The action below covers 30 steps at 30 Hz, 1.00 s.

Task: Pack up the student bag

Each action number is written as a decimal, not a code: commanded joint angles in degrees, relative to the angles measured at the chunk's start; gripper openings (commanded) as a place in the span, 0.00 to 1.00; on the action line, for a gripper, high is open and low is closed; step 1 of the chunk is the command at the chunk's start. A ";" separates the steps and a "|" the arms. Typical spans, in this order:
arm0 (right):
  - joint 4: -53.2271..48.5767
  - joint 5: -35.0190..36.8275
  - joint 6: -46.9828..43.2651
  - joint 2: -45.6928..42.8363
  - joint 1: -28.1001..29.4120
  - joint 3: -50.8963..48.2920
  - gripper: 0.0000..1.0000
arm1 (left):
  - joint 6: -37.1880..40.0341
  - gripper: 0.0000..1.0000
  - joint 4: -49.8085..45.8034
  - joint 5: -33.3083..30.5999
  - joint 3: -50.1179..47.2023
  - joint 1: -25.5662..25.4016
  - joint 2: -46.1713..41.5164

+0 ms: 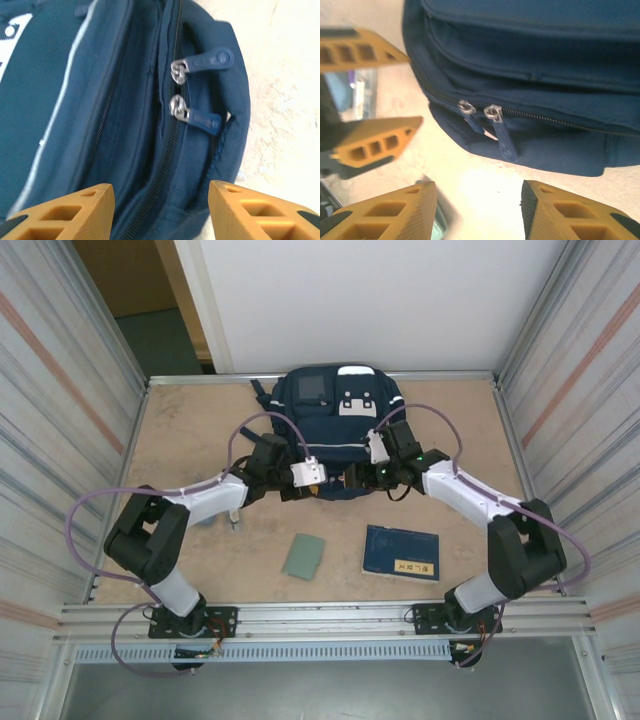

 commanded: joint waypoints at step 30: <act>3.10 14.45 2.65 10.10 5.87 4.96 0.00 | 4.74 0.00 3.86 5.45 2.76 -0.53 4.77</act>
